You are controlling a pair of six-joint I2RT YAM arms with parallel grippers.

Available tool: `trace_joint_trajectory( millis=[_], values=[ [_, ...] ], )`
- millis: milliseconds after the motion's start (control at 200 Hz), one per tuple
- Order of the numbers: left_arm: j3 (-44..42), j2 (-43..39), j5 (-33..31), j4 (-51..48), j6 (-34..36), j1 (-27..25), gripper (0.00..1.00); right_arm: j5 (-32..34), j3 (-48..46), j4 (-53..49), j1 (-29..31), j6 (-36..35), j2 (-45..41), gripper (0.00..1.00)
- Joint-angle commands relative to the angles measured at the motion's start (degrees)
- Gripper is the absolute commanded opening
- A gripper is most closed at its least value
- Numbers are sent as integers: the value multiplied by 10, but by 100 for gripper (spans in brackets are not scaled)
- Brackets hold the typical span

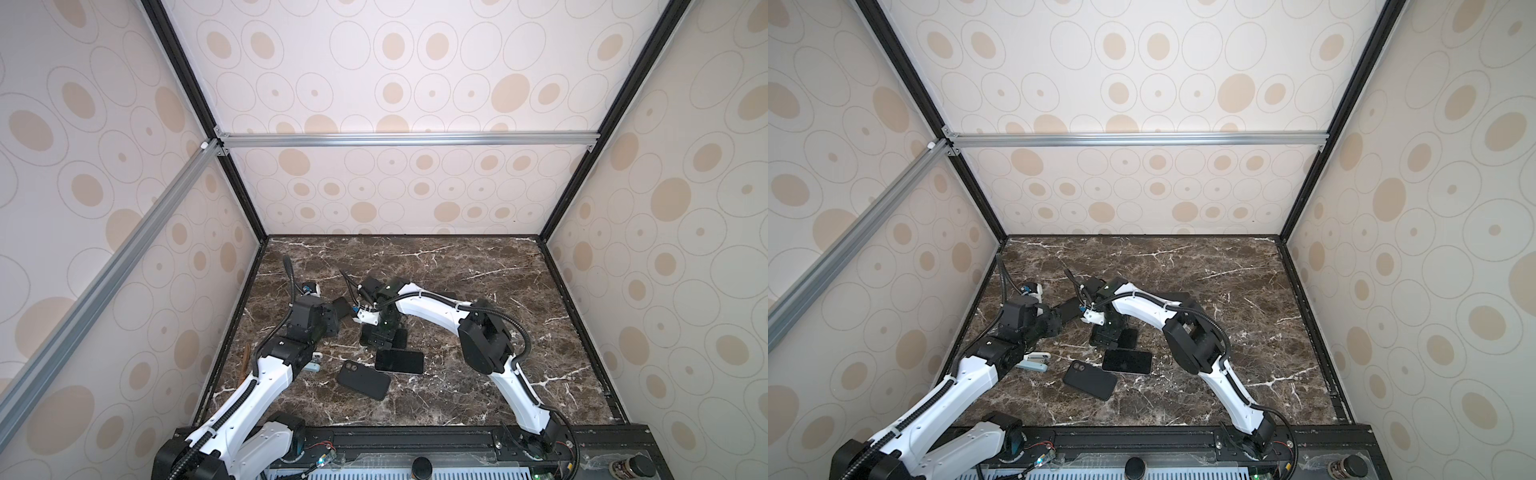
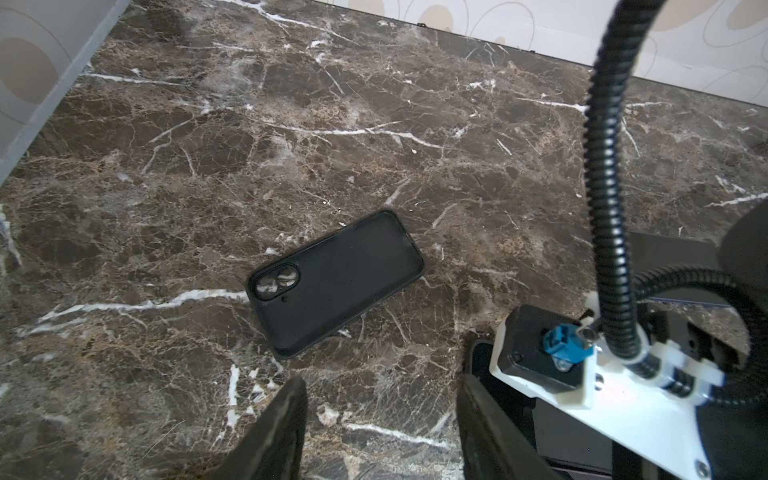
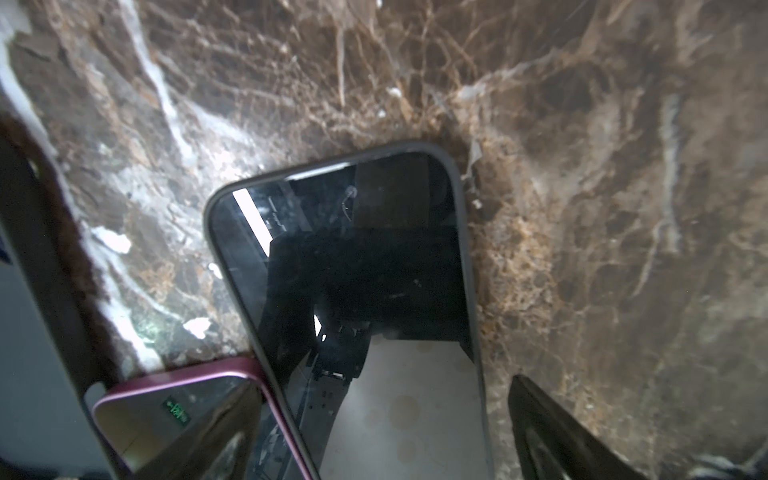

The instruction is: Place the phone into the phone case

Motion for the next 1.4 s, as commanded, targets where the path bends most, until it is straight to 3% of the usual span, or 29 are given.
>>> trace_joint_trajectory(
  millis=[0, 235, 460, 615, 865, 1020, 1170, 1280, 1395],
  values=[
    [3, -10, -5, 11, -1, 4, 58, 42, 13, -6, 2, 10, 46, 94],
    [7, -9, -4, 18, 3, 4, 58, 20, 38, -16, 3, 50, 58, 92],
    [8, -8, -3, 13, 13, 5, 58, 98, 18, -12, 2, 56, 57, 93],
    [10, -4, 0, 17, 11, 5, 58, 63, 34, -24, -8, 86, 63, 93],
    [9, -3, -4, 21, 7, 5, 58, 32, -27, 14, -3, 39, 31, 91],
    [4, 0, 0, 29, 2, 6, 58, 47, -39, 3, -2, 0, 35, 93],
    [5, 2, -3, 30, 3, 6, 58, 57, -20, 14, -13, 26, 38, 80],
    [9, 6, -14, 30, 6, 6, 58, 35, -11, 51, -28, 58, 25, 63],
    [16, 15, -18, 38, 7, 6, 58, 20, 36, 62, -48, 97, 20, 56]
  ],
)
